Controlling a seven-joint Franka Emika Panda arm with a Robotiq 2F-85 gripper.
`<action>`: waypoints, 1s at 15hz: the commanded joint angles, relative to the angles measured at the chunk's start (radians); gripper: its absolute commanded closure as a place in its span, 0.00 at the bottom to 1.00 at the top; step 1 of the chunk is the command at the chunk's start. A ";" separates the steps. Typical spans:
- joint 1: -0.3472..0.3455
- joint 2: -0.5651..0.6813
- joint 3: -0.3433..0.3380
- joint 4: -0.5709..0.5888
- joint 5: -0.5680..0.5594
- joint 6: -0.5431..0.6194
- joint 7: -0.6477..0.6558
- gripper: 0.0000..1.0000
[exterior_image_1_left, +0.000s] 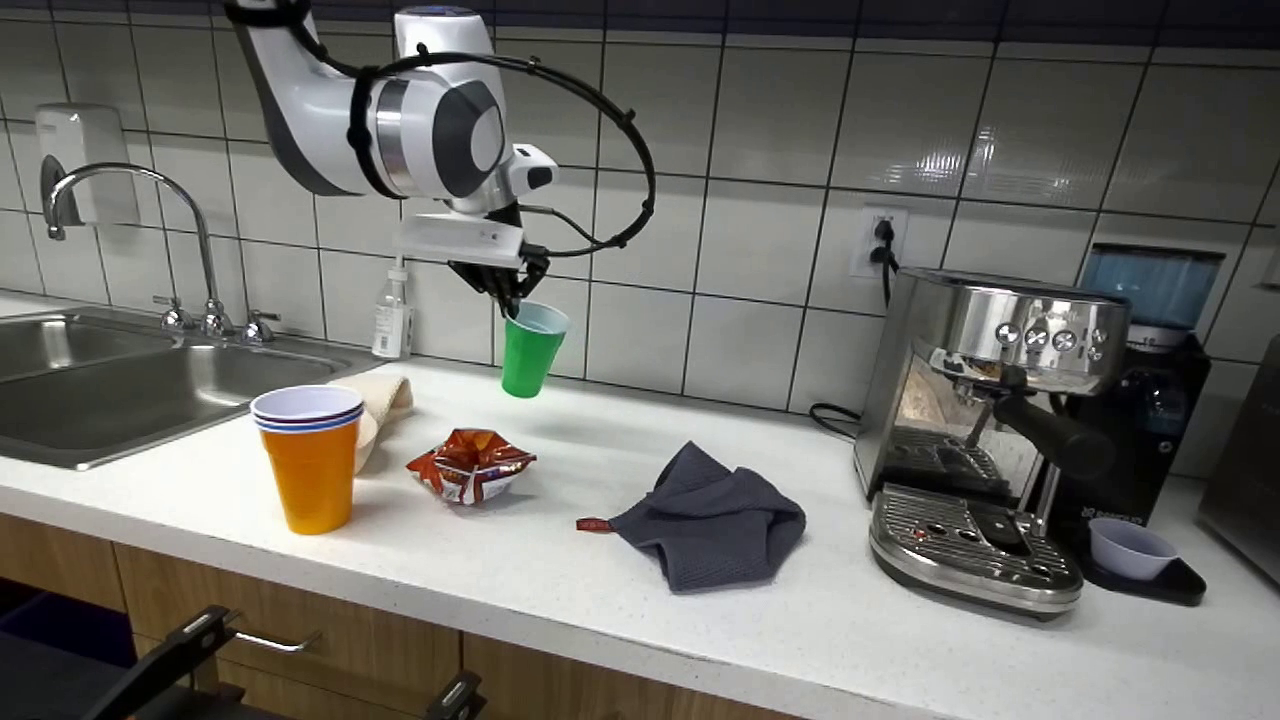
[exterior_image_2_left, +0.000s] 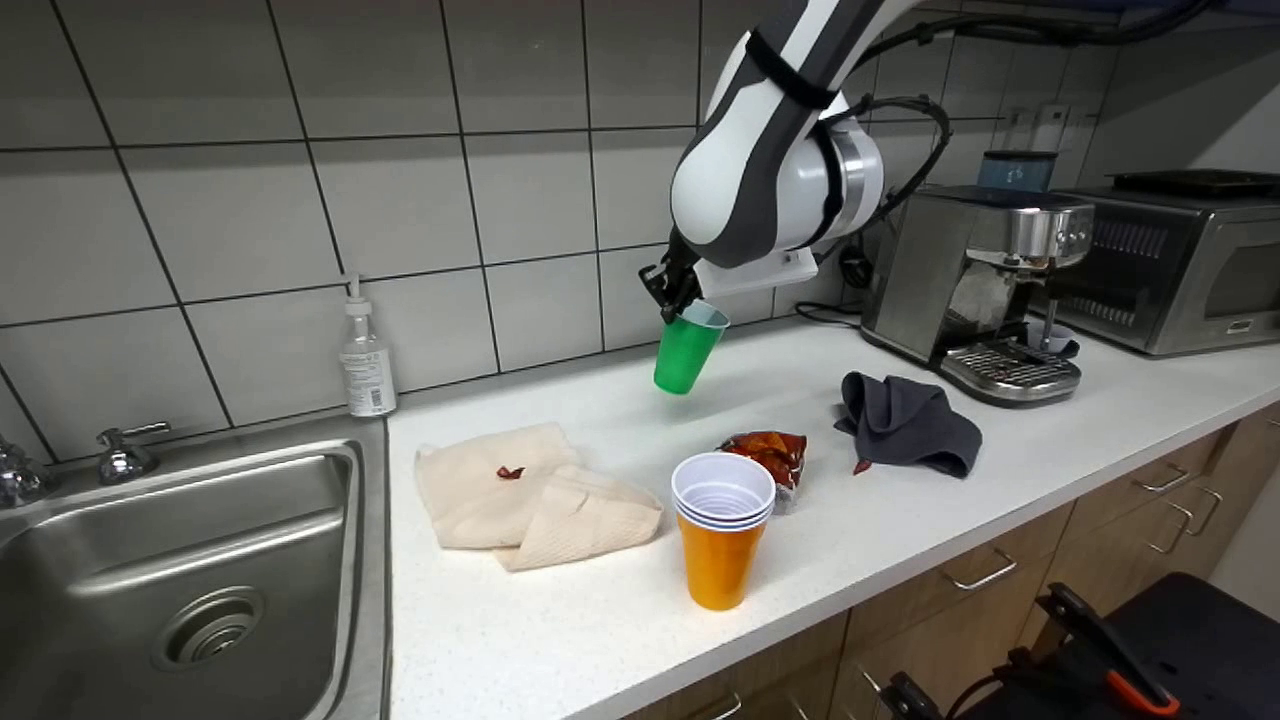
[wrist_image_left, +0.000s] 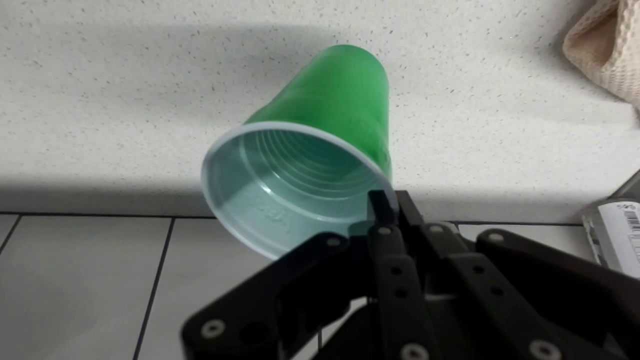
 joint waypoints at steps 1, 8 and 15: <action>0.101 -0.084 -0.093 -0.084 -0.068 0.017 0.059 0.99; 0.324 -0.136 -0.338 -0.125 -0.292 0.004 0.257 0.99; 0.449 -0.192 -0.471 -0.112 -0.524 -0.093 0.466 0.99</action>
